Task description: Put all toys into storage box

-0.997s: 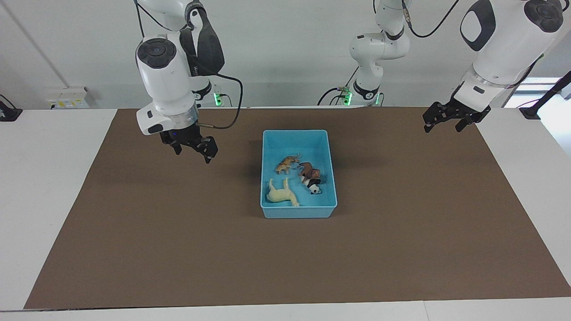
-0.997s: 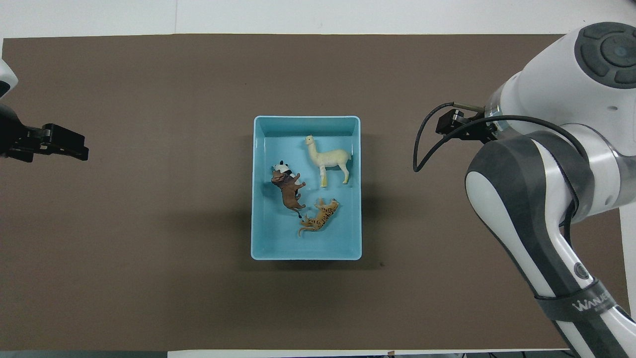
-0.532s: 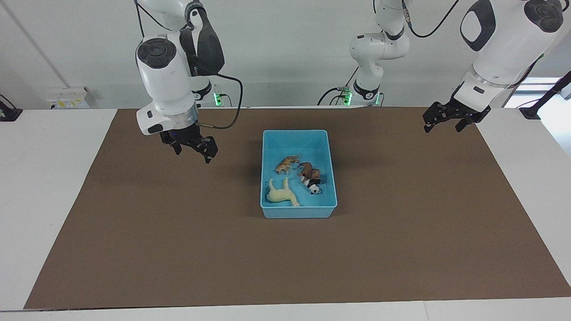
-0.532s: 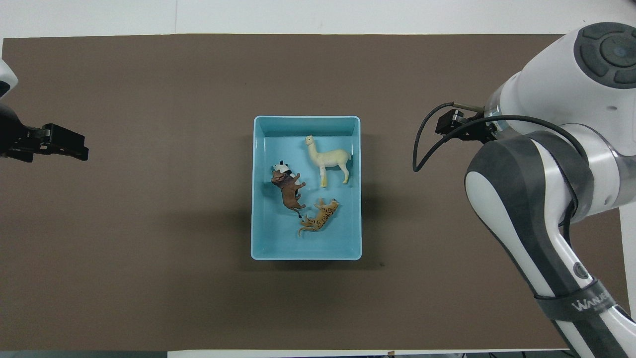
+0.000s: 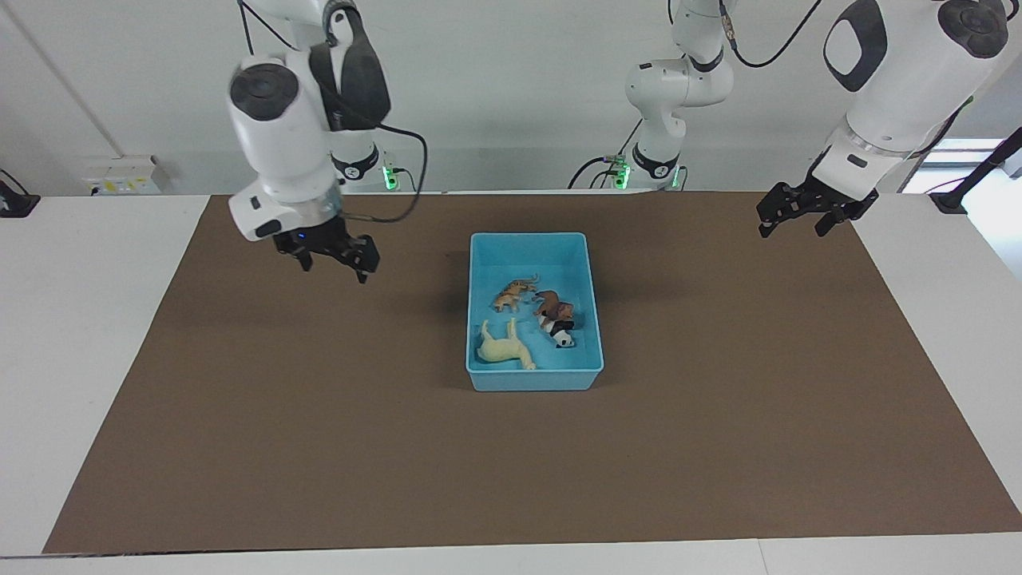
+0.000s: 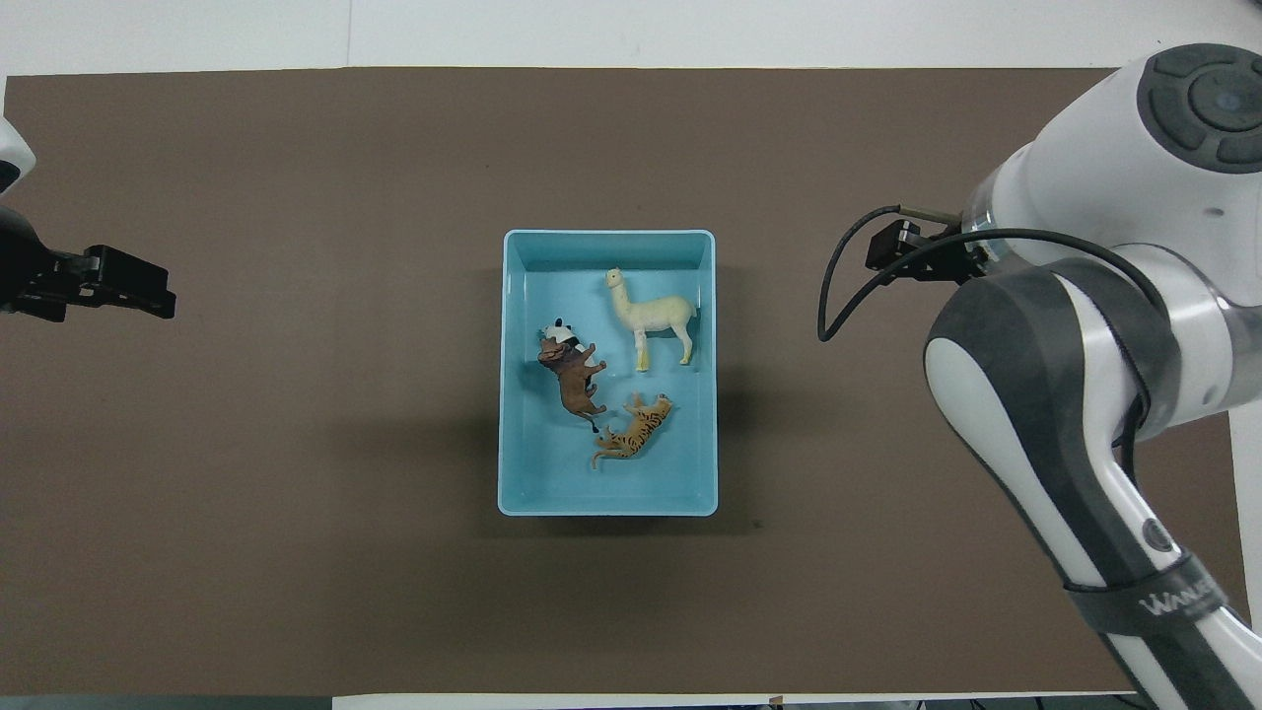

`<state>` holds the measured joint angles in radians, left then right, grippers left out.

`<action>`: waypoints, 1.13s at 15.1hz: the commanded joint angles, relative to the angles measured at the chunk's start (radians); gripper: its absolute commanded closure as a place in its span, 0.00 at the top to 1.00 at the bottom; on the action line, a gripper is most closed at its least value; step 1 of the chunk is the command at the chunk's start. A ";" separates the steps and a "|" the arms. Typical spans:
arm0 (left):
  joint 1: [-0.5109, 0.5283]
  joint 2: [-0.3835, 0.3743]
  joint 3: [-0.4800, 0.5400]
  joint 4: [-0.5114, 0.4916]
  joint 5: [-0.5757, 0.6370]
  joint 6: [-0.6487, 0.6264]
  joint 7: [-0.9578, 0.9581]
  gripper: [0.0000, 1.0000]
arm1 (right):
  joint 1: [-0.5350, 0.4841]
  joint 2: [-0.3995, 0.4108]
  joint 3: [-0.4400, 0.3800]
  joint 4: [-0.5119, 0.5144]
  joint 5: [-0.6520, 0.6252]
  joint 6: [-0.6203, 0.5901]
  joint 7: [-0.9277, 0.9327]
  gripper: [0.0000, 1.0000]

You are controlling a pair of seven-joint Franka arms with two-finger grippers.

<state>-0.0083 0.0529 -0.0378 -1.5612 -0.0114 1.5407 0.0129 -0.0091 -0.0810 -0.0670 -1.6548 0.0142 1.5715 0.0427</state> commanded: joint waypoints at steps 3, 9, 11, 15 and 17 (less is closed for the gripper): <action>-0.002 -0.013 0.004 -0.008 0.008 -0.011 0.010 1.00 | -0.005 0.010 0.021 -0.028 -0.002 0.007 -0.017 1.00; -0.002 -0.013 0.004 -0.008 0.010 -0.011 0.010 1.00 | -0.008 0.007 0.019 -0.040 -0.002 0.013 -0.015 1.00; -0.002 -0.013 0.004 -0.008 0.008 -0.011 0.010 1.00 | -0.008 0.001 0.019 -0.057 -0.003 0.042 -0.015 1.00; -0.002 -0.013 0.004 -0.008 0.008 -0.011 0.010 1.00 | -0.028 -0.016 0.019 -0.094 -0.042 0.093 -0.053 1.00; -0.002 -0.013 0.004 -0.008 0.008 -0.011 0.010 1.00 | -0.028 -0.020 0.019 -0.109 -0.042 0.093 -0.073 1.00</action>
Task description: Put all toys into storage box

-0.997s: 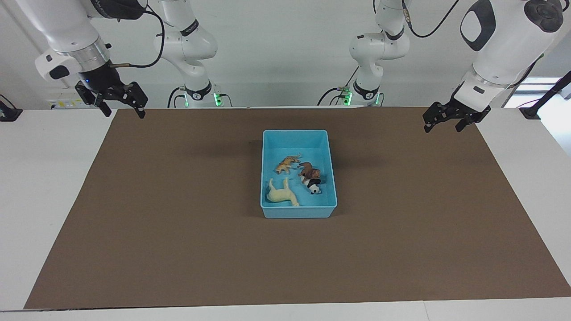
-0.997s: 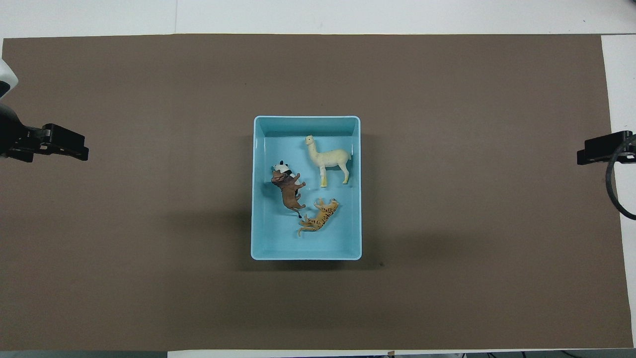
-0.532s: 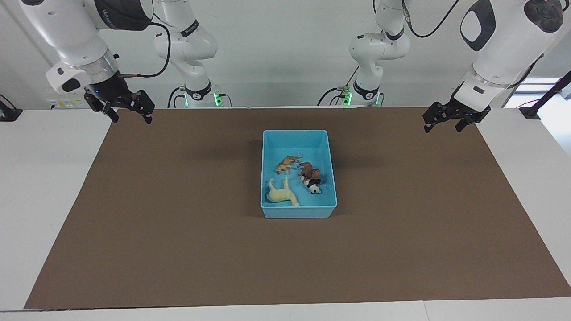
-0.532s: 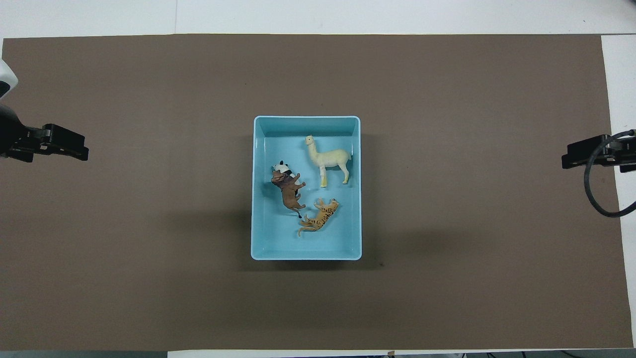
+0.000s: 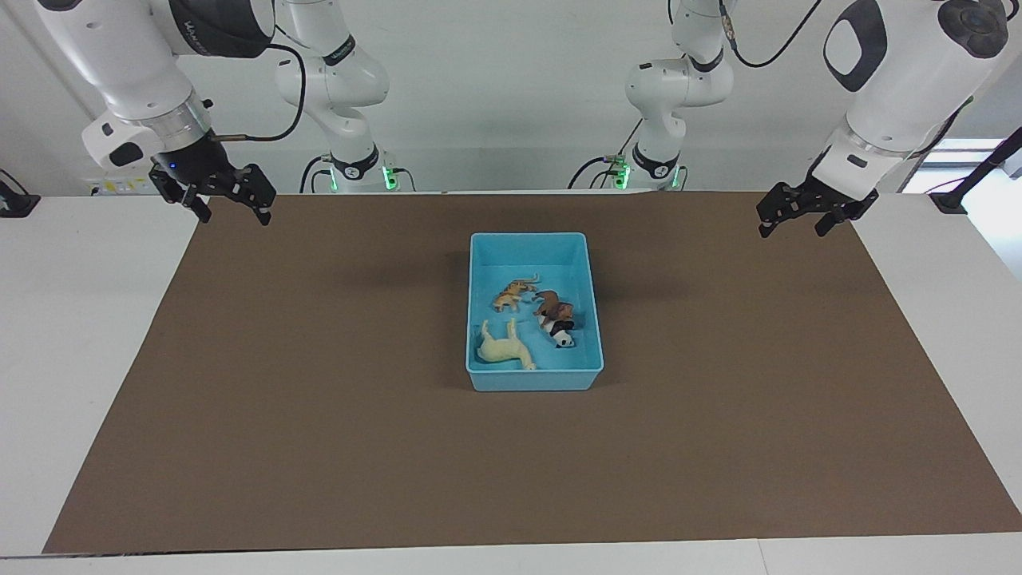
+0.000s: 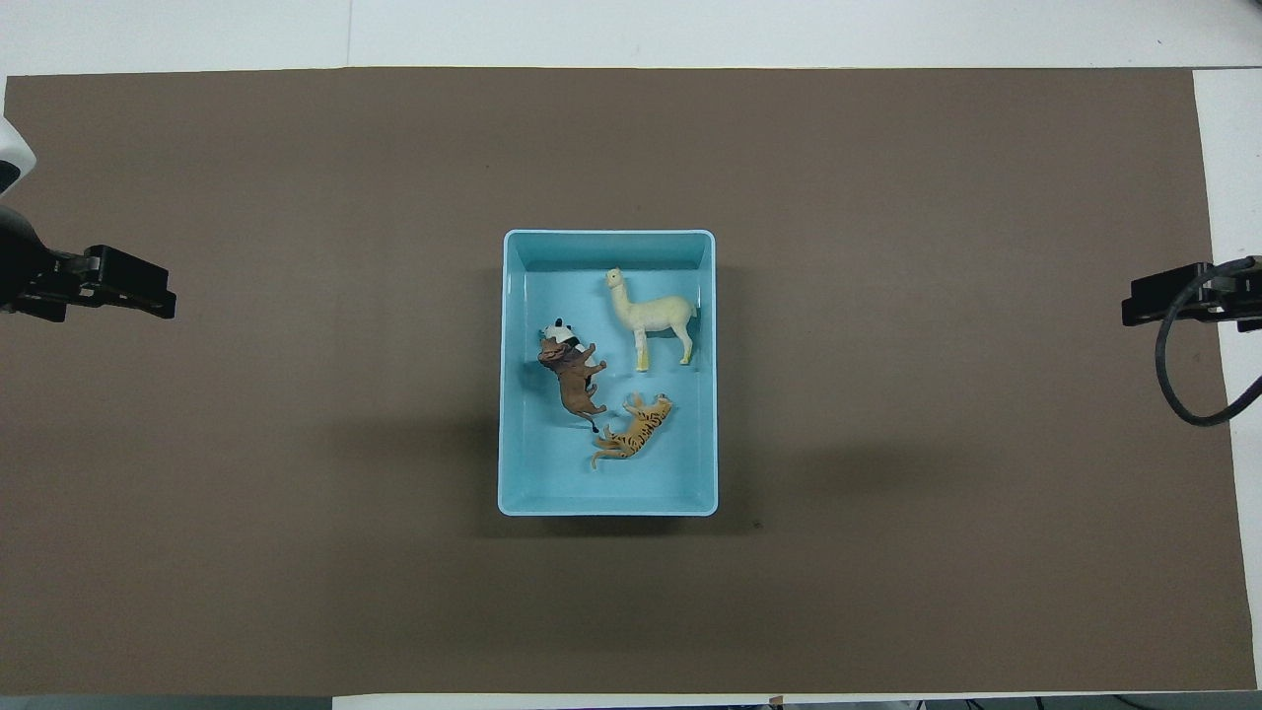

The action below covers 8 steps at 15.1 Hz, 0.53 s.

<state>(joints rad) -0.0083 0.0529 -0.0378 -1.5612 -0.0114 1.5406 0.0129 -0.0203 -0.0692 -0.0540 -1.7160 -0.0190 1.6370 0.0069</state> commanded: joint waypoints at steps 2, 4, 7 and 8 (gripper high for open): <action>-0.002 -0.013 0.004 -0.008 0.008 -0.011 0.010 1.00 | -0.016 -0.035 0.006 -0.047 -0.009 0.018 -0.038 1.00; -0.002 -0.013 0.004 -0.008 0.010 -0.011 0.010 1.00 | -0.017 -0.037 0.006 -0.048 -0.007 0.015 -0.038 1.00; -0.002 -0.013 0.004 -0.008 0.008 -0.011 0.010 1.00 | -0.017 -0.037 0.008 -0.048 -0.007 0.015 -0.035 1.00; -0.002 -0.013 0.004 -0.008 0.008 -0.011 0.010 1.00 | -0.017 -0.037 0.008 -0.048 -0.007 0.012 -0.035 1.00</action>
